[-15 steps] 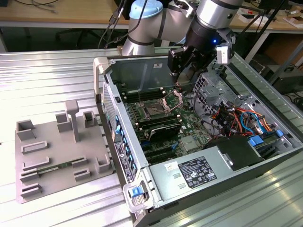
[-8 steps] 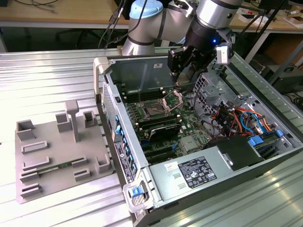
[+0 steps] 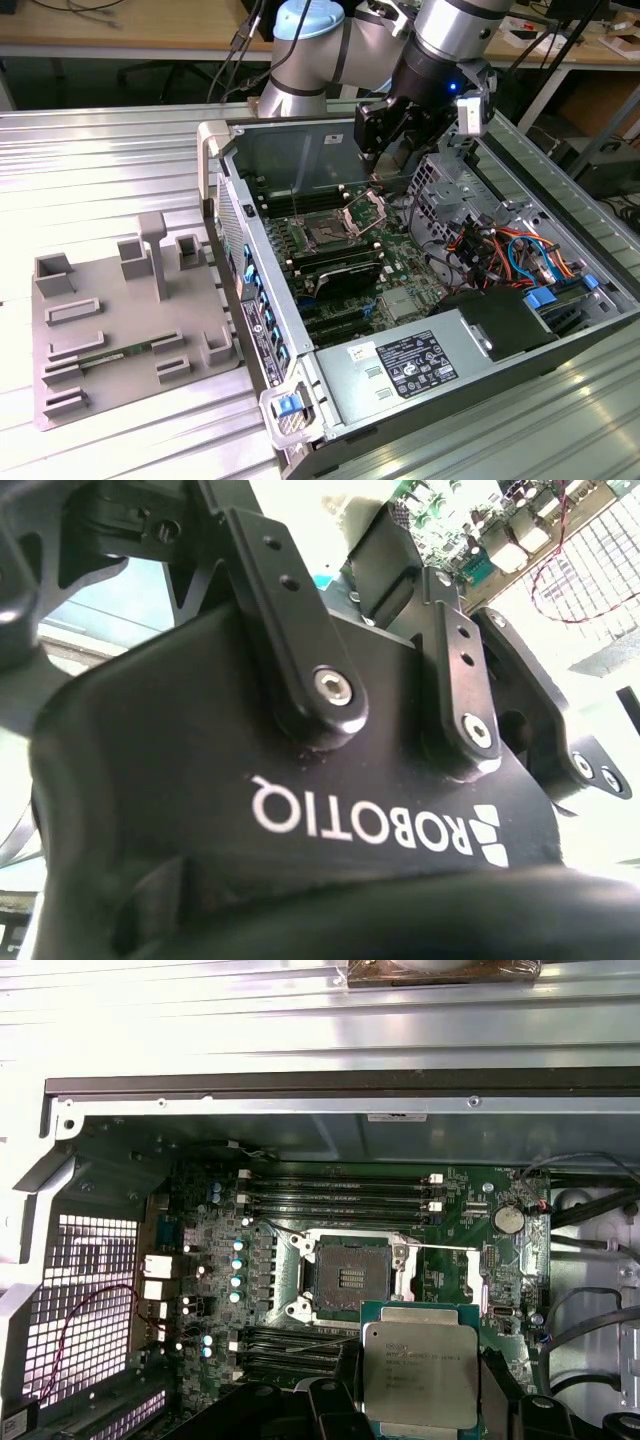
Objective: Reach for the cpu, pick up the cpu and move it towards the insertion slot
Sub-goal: 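Pick up the cpu and move it towards the insertion slot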
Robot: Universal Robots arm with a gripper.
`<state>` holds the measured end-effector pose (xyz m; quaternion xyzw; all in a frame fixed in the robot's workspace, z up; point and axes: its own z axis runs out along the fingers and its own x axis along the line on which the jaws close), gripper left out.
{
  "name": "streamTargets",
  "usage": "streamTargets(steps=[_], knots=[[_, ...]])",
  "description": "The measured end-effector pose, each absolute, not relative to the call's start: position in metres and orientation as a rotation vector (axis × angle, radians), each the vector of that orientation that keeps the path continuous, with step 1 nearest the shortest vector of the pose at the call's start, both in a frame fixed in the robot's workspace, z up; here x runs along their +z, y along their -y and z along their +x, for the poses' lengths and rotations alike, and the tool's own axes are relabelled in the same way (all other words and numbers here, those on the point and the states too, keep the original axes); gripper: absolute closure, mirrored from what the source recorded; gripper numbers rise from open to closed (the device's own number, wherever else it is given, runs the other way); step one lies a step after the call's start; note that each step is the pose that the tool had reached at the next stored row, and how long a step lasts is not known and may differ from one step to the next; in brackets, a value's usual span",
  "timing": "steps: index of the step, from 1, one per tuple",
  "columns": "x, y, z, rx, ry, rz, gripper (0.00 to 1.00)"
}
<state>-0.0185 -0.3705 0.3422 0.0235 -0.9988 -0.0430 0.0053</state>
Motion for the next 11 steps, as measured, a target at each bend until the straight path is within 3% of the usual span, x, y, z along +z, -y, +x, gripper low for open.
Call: streamTargets(steps=[11], knots=[[0.3459,0.3705,-0.0185,-0.135,3.127,0.074,0.45]])
